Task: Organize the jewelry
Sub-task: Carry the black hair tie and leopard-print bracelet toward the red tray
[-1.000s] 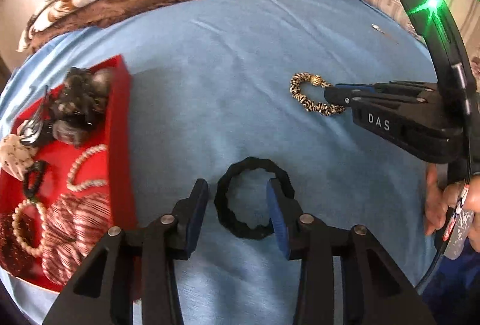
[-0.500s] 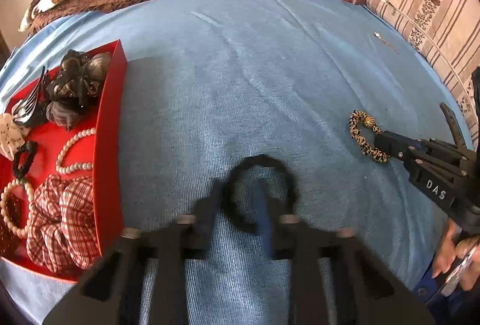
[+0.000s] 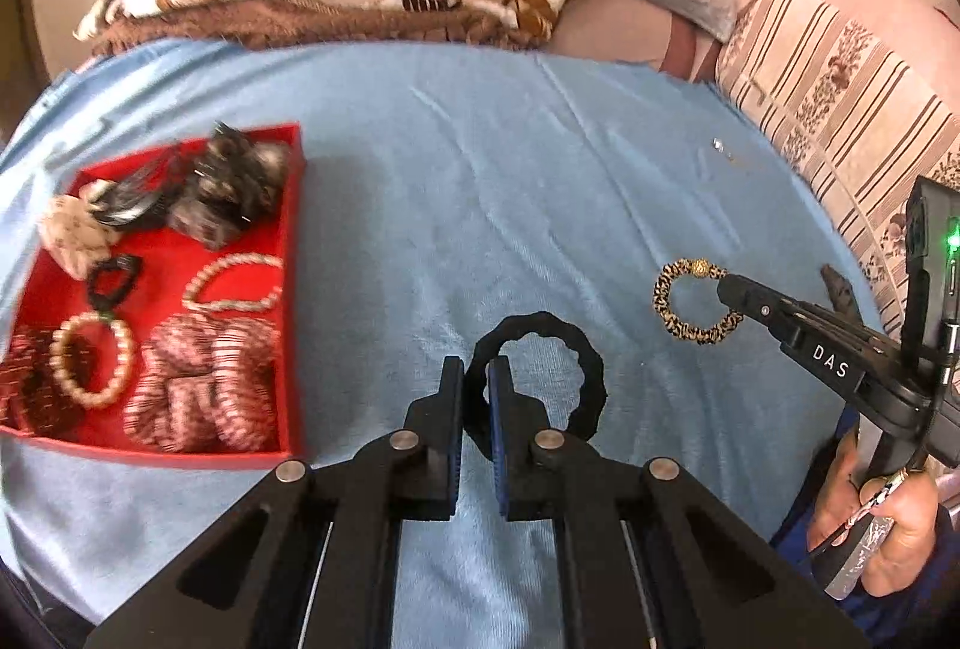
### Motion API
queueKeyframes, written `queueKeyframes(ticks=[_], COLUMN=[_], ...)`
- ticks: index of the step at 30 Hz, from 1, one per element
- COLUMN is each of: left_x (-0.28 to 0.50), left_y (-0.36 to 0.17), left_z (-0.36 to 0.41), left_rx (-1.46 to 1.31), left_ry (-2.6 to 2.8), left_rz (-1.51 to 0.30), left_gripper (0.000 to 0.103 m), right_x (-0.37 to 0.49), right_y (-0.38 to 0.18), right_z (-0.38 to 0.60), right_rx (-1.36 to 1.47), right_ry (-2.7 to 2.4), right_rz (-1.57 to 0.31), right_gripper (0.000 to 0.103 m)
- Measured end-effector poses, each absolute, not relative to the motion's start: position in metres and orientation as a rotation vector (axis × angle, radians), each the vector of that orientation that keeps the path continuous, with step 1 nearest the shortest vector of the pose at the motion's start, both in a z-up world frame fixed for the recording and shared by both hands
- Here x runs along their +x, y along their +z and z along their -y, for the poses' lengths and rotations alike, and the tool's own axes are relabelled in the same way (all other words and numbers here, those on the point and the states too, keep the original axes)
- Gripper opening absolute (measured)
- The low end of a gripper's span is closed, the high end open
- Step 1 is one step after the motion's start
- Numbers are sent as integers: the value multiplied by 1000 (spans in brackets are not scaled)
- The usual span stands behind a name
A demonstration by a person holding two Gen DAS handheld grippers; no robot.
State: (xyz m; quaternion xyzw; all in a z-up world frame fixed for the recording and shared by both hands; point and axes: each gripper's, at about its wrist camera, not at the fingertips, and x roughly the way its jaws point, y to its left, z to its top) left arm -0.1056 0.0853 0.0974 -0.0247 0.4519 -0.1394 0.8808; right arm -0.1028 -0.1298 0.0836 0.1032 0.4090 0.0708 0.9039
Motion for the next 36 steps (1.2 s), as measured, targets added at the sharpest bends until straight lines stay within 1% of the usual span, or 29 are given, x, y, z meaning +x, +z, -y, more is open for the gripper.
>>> queueKeyframes(ticks=[7, 21, 36], left_x=[-129, -165, -171], left_y=[123, 145, 140], left_z=[-101, -130, -166], left_rx=[-46, 14, -36], left_ry=[-236, -57, 19], left_rz=[-875, -790, -807], left_gripper=[8, 8, 8], right_x=[-123, -157, -165], right_y=[107, 141, 151], right_z=[113, 71, 23], right_rx=[205, 128, 56], right_ry=[183, 257, 333], right_rz=[-802, -747, -749], right_gripper=[7, 7, 7])
